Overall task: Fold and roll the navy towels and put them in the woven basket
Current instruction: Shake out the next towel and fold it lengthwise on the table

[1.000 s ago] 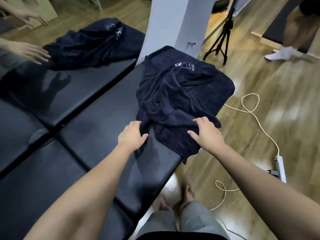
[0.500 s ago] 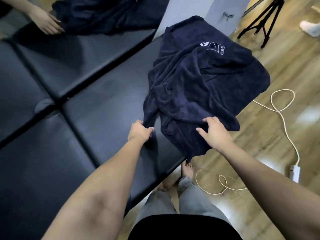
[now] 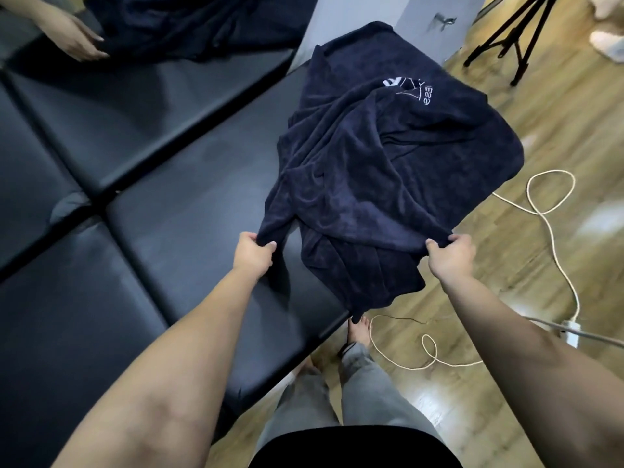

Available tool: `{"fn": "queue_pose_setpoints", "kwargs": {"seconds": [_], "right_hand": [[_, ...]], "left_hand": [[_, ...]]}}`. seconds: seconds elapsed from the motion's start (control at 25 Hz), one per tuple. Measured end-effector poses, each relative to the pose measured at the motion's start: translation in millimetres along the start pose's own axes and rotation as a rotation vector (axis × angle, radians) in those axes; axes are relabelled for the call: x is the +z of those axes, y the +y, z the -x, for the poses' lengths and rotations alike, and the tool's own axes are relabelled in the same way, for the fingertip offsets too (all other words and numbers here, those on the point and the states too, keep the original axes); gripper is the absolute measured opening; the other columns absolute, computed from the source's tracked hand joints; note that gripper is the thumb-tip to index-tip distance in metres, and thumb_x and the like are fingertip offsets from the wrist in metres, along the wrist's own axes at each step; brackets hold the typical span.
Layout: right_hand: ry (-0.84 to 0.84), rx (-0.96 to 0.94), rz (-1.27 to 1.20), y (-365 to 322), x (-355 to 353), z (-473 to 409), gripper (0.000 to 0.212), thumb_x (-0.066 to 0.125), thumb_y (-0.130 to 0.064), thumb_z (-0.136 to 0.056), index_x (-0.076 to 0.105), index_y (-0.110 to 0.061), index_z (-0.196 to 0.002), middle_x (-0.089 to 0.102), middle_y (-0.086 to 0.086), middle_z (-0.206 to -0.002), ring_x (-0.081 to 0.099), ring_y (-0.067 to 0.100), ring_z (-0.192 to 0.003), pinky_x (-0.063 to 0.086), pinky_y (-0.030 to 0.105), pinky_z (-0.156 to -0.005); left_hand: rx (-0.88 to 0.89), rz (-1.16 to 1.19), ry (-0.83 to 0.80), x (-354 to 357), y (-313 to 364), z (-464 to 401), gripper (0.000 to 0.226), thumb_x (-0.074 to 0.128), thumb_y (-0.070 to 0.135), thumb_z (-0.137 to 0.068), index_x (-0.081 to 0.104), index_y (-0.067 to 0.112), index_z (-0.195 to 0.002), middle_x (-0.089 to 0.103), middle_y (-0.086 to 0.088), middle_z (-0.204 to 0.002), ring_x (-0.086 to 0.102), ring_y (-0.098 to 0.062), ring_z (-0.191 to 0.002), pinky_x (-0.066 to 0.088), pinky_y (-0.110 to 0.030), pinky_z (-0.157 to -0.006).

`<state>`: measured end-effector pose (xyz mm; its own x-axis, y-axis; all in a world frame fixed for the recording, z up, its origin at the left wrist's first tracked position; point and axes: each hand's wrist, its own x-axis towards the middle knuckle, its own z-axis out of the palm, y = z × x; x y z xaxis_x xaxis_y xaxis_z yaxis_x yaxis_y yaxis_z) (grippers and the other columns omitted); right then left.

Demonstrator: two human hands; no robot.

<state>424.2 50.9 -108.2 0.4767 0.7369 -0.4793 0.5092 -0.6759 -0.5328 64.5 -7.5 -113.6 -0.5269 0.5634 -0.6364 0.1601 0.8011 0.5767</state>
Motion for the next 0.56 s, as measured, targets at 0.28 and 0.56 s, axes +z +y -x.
{"fn": "queue_pose_setpoints", "kwargs": {"seconds": [0.28,0.56], "right_hand": [[-0.091,0.262,-0.248,12,-8,-12,0.050,0.071,-0.029,-0.092,0.055,-0.011,-0.136,0.064,0.010,-0.106,0.061,0.027,-0.081,0.052,0.038,-0.079],[-0.113,0.337,-0.516,4,-13,-14,0.034,0.071,-0.030,-0.093,0.051,-0.015,-0.116,0.066,0.013,-0.123,0.070,0.029,-0.094,0.057,0.040,-0.089]], "left_hand": [[0.064,-0.111,0.085,-5,-1,-6,0.012,0.064,0.022,-0.093,0.066,0.011,-0.098,0.071,-0.013,-0.096,0.067,-0.035,-0.091,0.057,-0.045,-0.086],[0.050,0.113,0.238,-24,7,-15,0.009,0.066,0.019,-0.091,0.061,0.022,-0.083,0.070,-0.003,-0.087,0.067,-0.027,-0.083,0.058,-0.042,-0.085]]}}
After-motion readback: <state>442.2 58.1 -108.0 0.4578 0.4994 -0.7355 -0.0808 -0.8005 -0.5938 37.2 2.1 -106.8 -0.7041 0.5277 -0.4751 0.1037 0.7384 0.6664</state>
